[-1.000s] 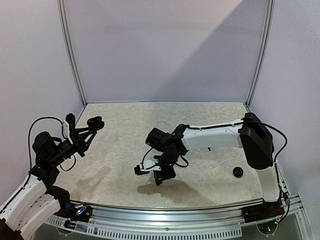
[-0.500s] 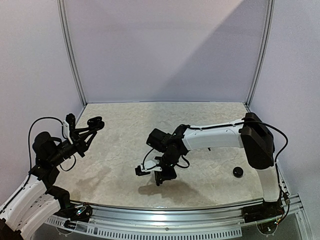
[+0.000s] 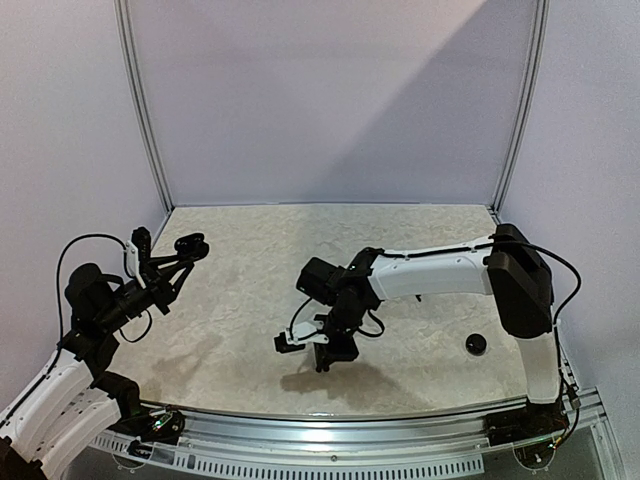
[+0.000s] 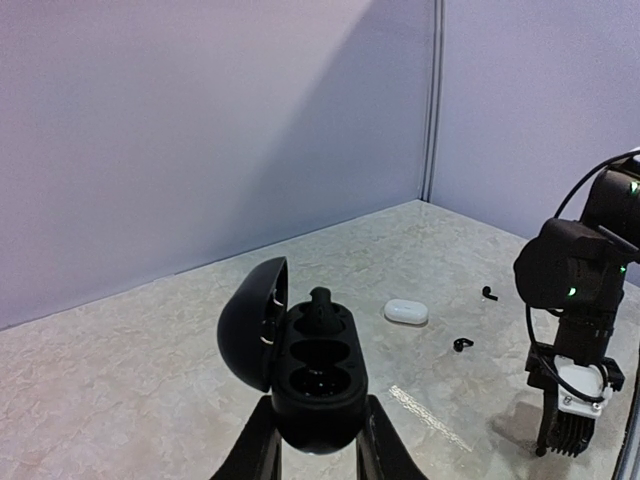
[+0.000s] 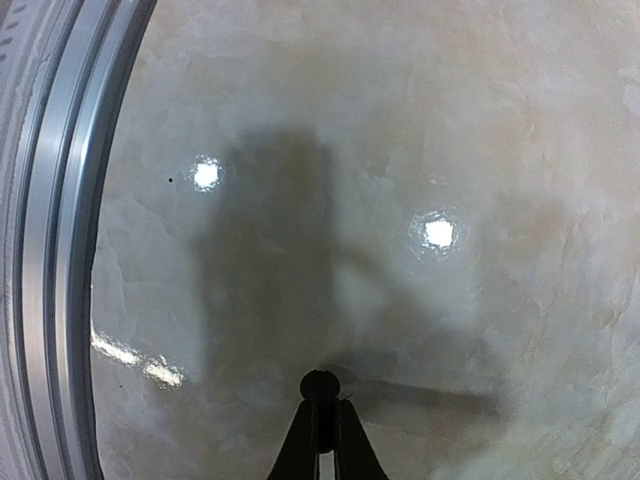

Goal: Insert the wireless bluetooth earbuds into the charging case

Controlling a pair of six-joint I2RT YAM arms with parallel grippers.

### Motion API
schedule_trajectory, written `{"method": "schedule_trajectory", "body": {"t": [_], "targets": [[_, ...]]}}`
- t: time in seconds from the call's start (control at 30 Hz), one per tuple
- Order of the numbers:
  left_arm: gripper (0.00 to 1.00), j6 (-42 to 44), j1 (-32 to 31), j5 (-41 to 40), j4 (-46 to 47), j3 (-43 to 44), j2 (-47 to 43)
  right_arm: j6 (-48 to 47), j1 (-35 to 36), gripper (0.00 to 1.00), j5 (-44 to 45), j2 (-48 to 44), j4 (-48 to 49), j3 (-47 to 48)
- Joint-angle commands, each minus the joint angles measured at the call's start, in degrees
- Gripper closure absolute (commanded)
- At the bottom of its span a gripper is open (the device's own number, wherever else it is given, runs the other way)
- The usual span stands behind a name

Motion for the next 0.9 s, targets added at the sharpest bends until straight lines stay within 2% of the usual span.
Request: {"method": "schedule_trajectory", "body": {"t": [0.0,0.3,0.43,0.7,0.87], "targets": [[1.00,0.7,0.7,1.0,0.4,-0.6,-0.5,0.9,-0.2,1.00,-1.1,-2.4,-2.1,0.8],[1.00,1.3,-0.3,8.1,1.1,-0.3,-0.4,4.0,-1.1,1.00,-0.3,-10.8,2.4,6.2],[1.00,2.6,-1.4,13.6,2.1,0.6,-0.4,5.2,-1.2,1.00,0.2,-14.6,4.8,10.6],[1.00,9.8,-5.1,25.3,4.4,3.2,3.8,4.9,-0.7,1.00,-4.2,-19.6,14.9,16.6],[1.00,15.0,-9.7,26.4,5.1,5.3,8.2,3.4,1.4,1.00,-5.6,-19.5,20.7,18.2]]}}
